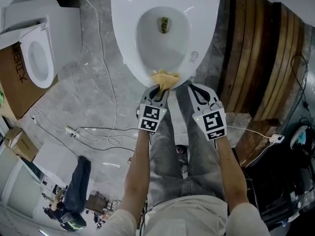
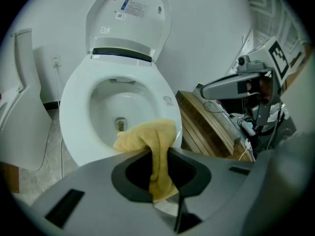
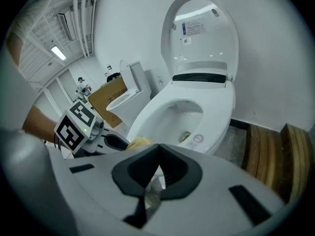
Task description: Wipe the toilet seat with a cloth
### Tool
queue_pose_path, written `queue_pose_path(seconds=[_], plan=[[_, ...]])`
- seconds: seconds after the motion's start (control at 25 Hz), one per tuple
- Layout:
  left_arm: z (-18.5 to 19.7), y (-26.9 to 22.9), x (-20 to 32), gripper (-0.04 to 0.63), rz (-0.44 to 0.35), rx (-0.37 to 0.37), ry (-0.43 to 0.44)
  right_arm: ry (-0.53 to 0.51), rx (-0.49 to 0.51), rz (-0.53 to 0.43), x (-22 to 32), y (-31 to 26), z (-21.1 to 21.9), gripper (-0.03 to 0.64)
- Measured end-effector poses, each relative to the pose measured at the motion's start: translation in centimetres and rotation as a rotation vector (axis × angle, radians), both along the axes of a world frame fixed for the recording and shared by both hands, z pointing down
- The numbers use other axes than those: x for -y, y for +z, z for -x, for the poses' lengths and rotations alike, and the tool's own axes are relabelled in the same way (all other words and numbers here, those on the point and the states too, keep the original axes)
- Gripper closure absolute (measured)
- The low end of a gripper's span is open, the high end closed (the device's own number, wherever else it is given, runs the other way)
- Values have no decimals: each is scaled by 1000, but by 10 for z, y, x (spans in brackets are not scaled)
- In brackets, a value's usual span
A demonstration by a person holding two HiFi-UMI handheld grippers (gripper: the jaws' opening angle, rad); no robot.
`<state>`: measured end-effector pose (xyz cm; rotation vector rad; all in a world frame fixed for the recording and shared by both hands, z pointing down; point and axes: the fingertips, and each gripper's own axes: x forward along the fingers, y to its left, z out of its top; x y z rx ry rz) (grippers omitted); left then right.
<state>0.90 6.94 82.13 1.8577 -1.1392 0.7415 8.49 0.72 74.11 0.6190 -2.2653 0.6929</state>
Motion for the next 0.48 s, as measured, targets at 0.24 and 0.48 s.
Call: queue_pose_path(seconds=[0.24, 0.48], plan=[[-16, 0, 11, 512, -7, -9, 29, 23, -6, 5, 2, 3, -9, 609], [-33, 0, 25, 512, -19, -18, 55, 45, -17, 11, 4, 6, -22, 610]])
